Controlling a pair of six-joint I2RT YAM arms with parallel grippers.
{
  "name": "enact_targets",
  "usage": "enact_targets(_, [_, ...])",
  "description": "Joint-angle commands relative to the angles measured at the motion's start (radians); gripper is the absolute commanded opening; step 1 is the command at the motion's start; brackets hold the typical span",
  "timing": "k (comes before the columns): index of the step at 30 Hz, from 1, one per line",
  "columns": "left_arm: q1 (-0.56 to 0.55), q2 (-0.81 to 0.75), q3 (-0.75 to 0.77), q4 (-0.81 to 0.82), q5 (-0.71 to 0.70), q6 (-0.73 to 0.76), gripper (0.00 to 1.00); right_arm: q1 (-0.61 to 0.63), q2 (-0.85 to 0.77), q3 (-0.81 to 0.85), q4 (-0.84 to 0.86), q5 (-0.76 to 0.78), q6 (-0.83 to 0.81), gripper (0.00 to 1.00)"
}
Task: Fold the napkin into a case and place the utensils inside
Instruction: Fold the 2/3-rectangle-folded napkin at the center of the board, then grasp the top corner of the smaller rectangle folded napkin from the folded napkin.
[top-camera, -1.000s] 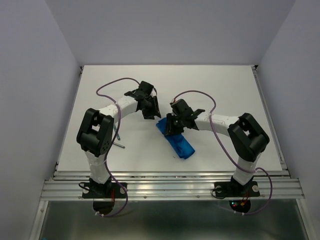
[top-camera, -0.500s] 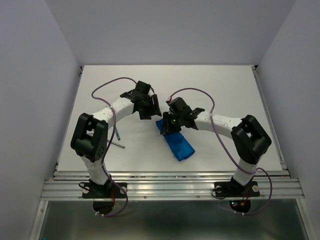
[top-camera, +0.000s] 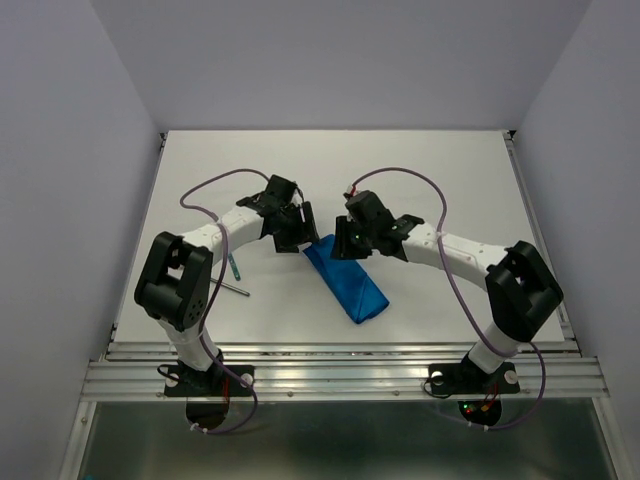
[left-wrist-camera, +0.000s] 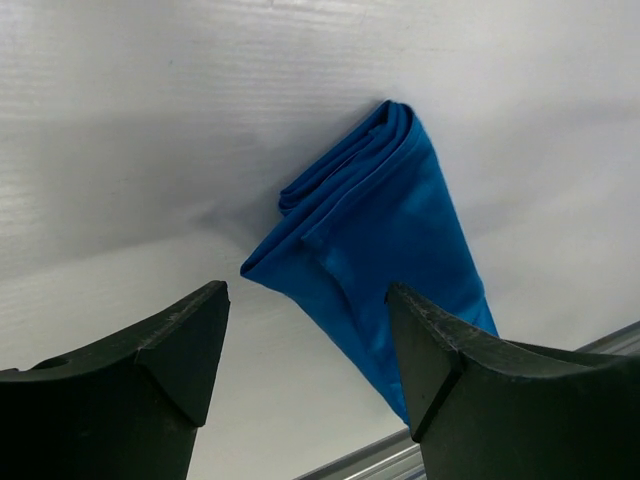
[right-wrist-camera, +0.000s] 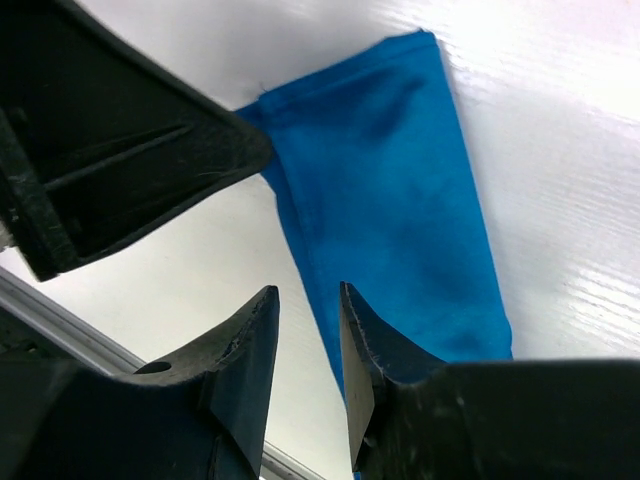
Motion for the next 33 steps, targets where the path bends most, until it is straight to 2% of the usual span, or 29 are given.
enact_targets(1, [0.004,-0.054,-0.059,0.034,0.021,-0.007,0.73,0.008,-0.039,-0.037,-0.026,0.064,-0.015,0.36])
enact_targets(6, [0.004,-0.042,-0.079,0.058,0.016,-0.018,0.66,0.008,-0.020,-0.048,-0.037,0.071,-0.026,0.36])
enact_targets(12, [0.004,-0.010,-0.076,0.078,0.018,-0.021,0.65,0.008,-0.014,-0.045,-0.048,0.083,-0.029,0.36])
enact_targets(21, [0.006,0.038,-0.082,0.098,0.024,-0.018,0.57,0.008,-0.008,-0.037,-0.049,0.080,-0.030,0.36])
enact_targets(30, [0.004,0.041,-0.085,0.106,0.023,-0.019,0.33,0.008,0.003,-0.019,-0.054,0.063,-0.041,0.36])
enact_targets(31, [0.004,0.041,-0.083,0.104,0.023,-0.019,0.26,0.008,0.006,-0.016,-0.054,0.058,-0.044,0.36])
enact_targets(32, [0.004,0.041,-0.085,0.104,0.024,-0.019,0.24,0.008,0.007,-0.013,-0.055,0.051,-0.050,0.36])
enact_targets(33, [0.004,0.043,-0.085,0.107,0.026,-0.019,0.17,0.008,0.013,0.000,-0.055,0.048,-0.052,0.36])
